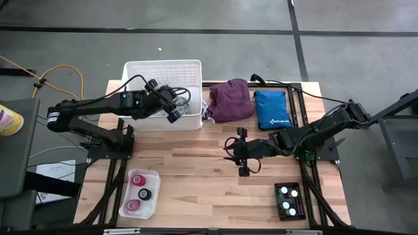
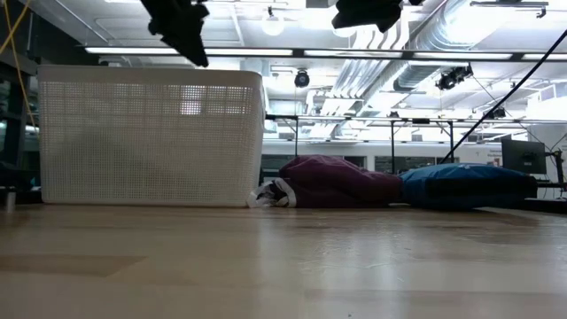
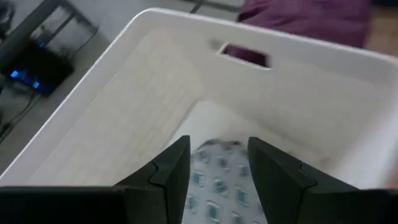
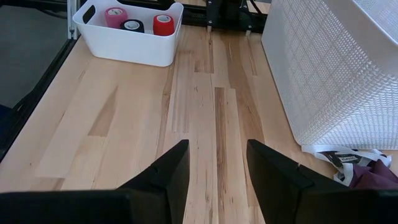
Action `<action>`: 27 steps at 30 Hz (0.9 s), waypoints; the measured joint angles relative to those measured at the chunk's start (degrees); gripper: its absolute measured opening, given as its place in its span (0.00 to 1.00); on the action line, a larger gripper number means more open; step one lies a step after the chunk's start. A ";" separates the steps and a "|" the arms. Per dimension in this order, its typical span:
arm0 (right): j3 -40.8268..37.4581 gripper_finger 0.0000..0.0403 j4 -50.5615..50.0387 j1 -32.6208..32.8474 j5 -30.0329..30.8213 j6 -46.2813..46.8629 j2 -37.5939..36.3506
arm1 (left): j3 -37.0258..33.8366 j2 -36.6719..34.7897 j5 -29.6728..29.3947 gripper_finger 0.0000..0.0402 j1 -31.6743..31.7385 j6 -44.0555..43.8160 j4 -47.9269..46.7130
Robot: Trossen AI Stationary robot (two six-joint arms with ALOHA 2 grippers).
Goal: Pick & place medical supplies in basket/bin
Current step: Put the violet patient gown into the top white bin
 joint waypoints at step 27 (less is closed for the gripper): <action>0.00 0.37 0.25 0.00 0.00 -0.01 0.00 | 0.35 -0.83 -0.17 0.38 -39.62 -2.17 4.10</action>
